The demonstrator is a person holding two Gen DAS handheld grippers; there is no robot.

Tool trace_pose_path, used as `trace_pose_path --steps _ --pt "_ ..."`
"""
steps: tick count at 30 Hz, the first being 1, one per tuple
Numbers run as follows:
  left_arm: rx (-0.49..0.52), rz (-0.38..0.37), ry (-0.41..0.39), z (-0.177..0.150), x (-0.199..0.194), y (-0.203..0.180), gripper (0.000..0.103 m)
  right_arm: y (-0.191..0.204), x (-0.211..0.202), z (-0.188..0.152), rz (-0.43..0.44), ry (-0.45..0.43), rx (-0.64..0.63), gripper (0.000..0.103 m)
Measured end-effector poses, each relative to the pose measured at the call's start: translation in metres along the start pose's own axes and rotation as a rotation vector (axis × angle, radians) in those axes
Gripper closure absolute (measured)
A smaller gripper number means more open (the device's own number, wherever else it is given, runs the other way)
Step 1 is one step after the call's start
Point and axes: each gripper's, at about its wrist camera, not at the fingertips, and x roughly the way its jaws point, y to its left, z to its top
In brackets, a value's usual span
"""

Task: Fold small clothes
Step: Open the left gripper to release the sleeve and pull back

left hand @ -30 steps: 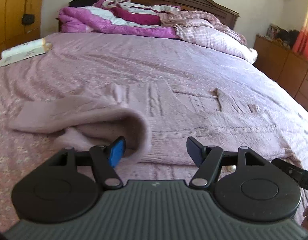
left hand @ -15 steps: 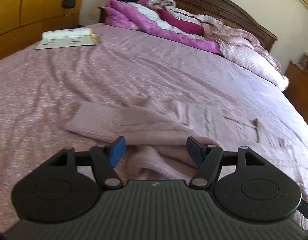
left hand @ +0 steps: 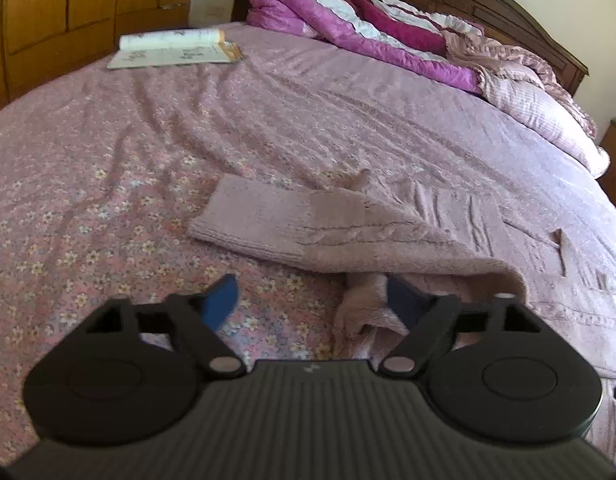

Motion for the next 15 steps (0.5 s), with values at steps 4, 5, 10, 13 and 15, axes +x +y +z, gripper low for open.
trace_pose_path --steps 4,5,10,13,15 --pt "0.022 0.020 -0.007 -0.002 0.003 0.000 0.015 0.000 0.000 0.000 -0.001 0.004 -0.004 0.006" --pt "0.023 0.028 -0.007 -0.002 0.005 0.000 0.015 0.000 -0.001 0.000 0.000 0.002 -0.005 0.006" --pt "0.038 0.059 -0.022 -0.007 0.014 0.002 0.015 0.001 -0.004 0.001 0.016 -0.002 0.007 0.006" --pt "0.021 0.059 -0.007 -0.008 0.021 0.008 0.015 0.004 -0.005 0.002 0.026 -0.004 -0.003 0.006" --pt "0.003 0.052 -0.011 -0.008 0.023 0.010 0.015 0.007 -0.006 0.003 0.027 -0.007 -0.021 0.006"
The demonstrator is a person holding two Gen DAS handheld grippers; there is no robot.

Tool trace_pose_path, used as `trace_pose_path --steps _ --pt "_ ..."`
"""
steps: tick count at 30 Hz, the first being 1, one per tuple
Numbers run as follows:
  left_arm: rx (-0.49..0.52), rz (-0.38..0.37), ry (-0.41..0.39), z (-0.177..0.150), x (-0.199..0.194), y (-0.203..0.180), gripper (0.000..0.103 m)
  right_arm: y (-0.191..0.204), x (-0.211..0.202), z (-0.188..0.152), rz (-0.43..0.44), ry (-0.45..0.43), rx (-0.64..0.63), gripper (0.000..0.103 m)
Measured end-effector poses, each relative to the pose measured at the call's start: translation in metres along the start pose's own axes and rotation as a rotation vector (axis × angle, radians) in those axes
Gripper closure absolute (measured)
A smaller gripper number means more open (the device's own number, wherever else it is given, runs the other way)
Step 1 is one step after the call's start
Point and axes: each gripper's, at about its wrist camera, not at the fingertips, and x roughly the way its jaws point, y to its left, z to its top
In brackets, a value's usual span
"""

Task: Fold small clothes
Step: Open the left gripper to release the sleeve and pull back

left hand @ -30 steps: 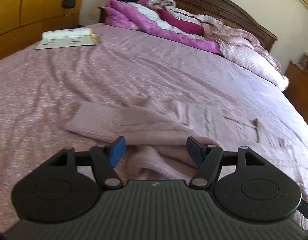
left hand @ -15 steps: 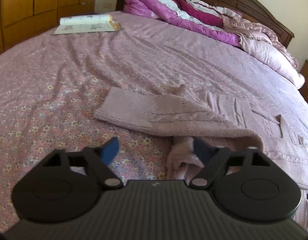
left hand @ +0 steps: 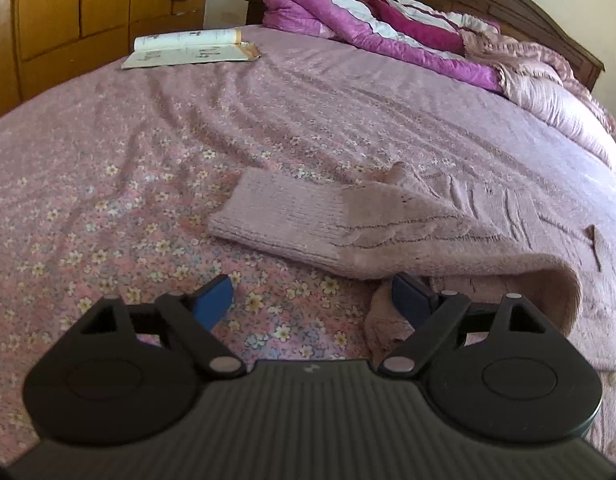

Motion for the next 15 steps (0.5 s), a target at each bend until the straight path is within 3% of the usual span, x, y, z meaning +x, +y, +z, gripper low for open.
trace_pose_path --steps 6,10,15 --pt "-0.087 -0.063 -0.027 0.009 0.004 0.011 0.015 0.003 -0.001 0.000 0.004 0.002 -0.011 0.006" --pt "-0.197 -0.068 -0.011 0.019 0.014 0.021 0.015 0.003 -0.001 -0.001 0.002 0.008 -0.016 0.006" --pt "-0.254 -0.071 -0.020 0.028 0.023 0.024 0.015 0.006 0.002 -0.001 -0.002 0.014 -0.025 0.006"
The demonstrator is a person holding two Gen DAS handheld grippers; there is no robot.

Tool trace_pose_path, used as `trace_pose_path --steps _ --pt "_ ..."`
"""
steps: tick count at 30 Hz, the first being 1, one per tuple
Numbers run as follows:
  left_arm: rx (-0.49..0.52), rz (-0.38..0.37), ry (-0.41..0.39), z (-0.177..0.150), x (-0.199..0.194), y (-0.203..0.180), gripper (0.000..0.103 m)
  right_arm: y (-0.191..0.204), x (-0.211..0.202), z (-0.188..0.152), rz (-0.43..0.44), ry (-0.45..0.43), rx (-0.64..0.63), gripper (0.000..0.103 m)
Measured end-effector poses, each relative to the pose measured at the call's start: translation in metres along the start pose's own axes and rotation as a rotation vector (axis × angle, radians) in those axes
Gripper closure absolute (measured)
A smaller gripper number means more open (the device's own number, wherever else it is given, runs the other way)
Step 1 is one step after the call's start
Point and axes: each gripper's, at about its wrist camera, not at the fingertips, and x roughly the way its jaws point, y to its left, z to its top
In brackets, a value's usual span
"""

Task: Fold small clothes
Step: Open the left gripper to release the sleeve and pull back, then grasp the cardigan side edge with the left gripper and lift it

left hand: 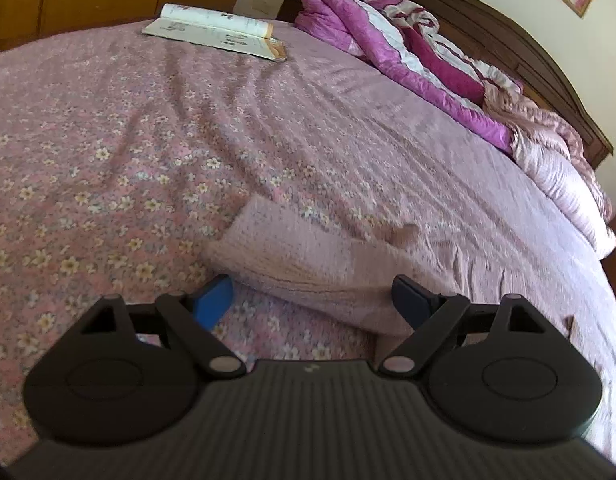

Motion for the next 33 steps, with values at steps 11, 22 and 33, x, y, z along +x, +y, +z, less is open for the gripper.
trace_pose_path --steps 11,22,33 --pt "-0.074 -0.030 0.009 0.010 0.007 0.003 0.015 -0.004 0.000 0.000 -0.019 0.000 0.005 0.006" --pt "0.025 -0.056 -0.027 0.014 0.007 -0.010 0.090 -0.012 -0.001 0.000 -0.016 -0.005 0.024 0.006" --pt "0.147 -0.202 -0.120 0.017 -0.041 -0.056 0.092 -0.020 -0.006 0.002 -0.018 -0.031 0.060 0.006"
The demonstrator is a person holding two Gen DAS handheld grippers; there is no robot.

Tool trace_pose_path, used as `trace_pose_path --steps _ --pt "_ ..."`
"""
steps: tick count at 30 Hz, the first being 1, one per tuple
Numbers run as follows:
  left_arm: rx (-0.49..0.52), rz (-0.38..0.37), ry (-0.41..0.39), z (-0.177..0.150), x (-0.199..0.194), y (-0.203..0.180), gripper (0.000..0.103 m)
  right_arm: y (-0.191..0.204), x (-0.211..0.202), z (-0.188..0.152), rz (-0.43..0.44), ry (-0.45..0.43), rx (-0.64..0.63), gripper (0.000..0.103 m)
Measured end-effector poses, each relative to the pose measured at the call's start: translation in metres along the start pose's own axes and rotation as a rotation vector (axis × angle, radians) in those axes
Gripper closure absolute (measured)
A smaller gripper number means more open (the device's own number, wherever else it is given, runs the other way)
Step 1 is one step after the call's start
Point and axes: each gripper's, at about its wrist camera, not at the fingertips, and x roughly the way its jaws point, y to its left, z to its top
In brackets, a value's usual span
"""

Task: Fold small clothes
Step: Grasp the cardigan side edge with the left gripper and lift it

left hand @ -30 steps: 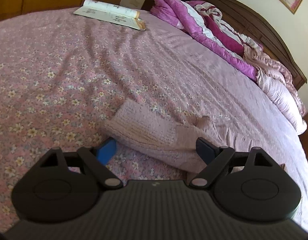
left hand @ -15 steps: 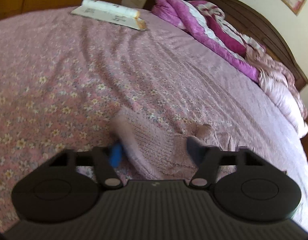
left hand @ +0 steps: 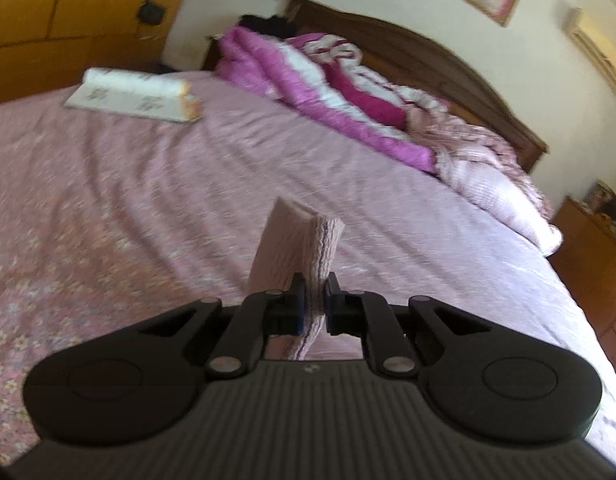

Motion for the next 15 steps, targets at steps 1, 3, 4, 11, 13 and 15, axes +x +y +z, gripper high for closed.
trace_pose_path --steps 1,3,4,11,13,15 --pt "0.009 -0.011 -0.003 -0.001 -0.003 -0.007 0.092 -0.001 -0.001 0.000 0.000 -0.002 0.003 0.006" --pt "0.028 -0.050 -0.011 -0.001 -0.009 -0.021 0.092 -0.001 -0.002 0.000 0.000 -0.005 0.007 0.006" --pt "0.039 -0.067 -0.014 -0.002 -0.011 -0.028 0.092 -0.002 -0.002 0.000 0.000 -0.006 0.008 0.006" --pt "0.134 -0.182 0.024 -0.020 -0.016 -0.073 0.092 -0.006 -0.006 0.000 0.002 -0.013 0.019 0.006" --pt "0.155 -0.198 0.042 -0.030 -0.016 -0.082 0.092 -0.007 -0.006 0.000 0.003 -0.014 0.017 0.006" --pt "0.165 -0.222 0.063 -0.040 -0.016 -0.092 0.092 -0.008 -0.007 0.000 0.002 -0.015 0.019 0.006"
